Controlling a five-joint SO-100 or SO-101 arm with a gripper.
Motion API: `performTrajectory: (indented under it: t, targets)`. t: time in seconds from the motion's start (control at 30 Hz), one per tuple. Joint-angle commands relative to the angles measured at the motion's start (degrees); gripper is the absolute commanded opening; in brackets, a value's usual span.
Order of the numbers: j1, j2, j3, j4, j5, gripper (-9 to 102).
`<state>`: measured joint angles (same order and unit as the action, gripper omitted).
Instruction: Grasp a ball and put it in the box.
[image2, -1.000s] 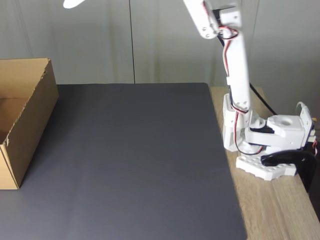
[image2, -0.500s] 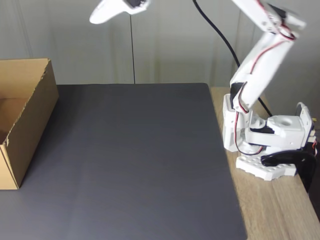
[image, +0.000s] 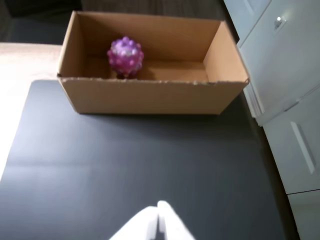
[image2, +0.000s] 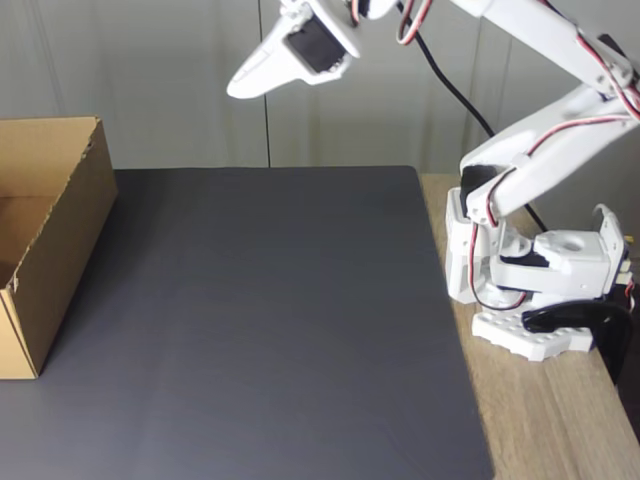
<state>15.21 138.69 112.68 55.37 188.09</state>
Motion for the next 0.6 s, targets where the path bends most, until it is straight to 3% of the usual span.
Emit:
performTrajectory:
  t: [0.0, 0.57]
  targets:
    - [0.5, 3.7, 3.5, -2.1, -0.3, 0]
    - [1.0, 21.5, 33.7, -15.7, -2.5, 0]
